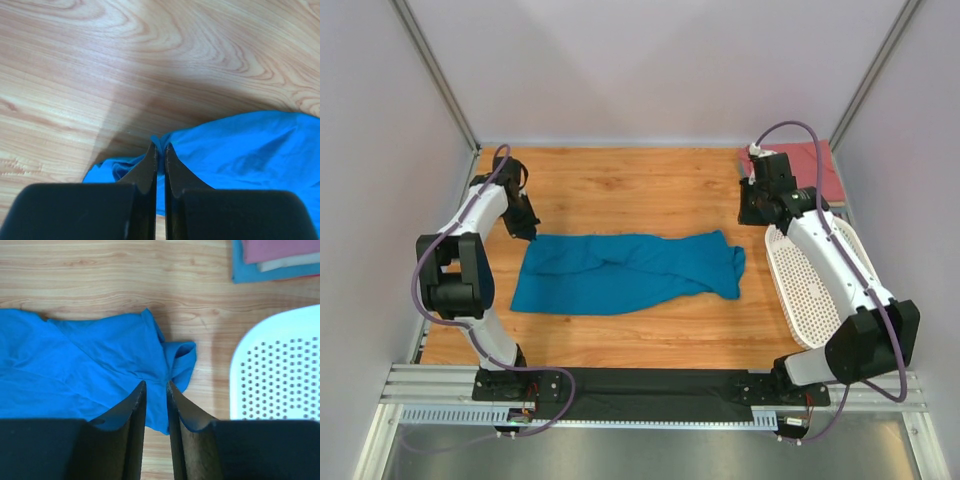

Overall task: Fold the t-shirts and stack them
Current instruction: Flatten the tshirt out

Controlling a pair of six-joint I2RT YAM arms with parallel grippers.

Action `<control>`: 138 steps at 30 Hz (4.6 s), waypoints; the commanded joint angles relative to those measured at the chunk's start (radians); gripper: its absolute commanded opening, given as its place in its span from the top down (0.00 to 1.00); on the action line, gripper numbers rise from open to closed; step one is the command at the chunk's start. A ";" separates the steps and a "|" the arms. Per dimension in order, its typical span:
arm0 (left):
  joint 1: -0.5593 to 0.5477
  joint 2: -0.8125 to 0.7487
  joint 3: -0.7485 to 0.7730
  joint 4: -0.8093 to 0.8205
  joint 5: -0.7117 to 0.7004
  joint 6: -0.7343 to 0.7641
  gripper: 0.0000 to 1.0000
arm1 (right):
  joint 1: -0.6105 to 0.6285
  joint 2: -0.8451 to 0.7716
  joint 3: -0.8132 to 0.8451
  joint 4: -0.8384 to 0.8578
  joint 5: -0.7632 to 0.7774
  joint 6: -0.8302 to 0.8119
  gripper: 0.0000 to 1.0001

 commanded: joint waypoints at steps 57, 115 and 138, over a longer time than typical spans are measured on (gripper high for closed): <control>0.003 -0.136 -0.233 0.028 0.024 -0.078 0.74 | -0.047 -0.223 -0.514 0.125 -0.245 0.204 0.95; 0.002 -0.206 -0.128 -0.050 -0.135 0.012 0.62 | -0.043 -0.020 -0.332 0.153 -0.025 0.347 1.00; 0.000 -0.316 -0.327 0.129 0.198 -0.047 0.58 | -0.044 -0.232 -0.050 0.176 -0.091 0.122 1.00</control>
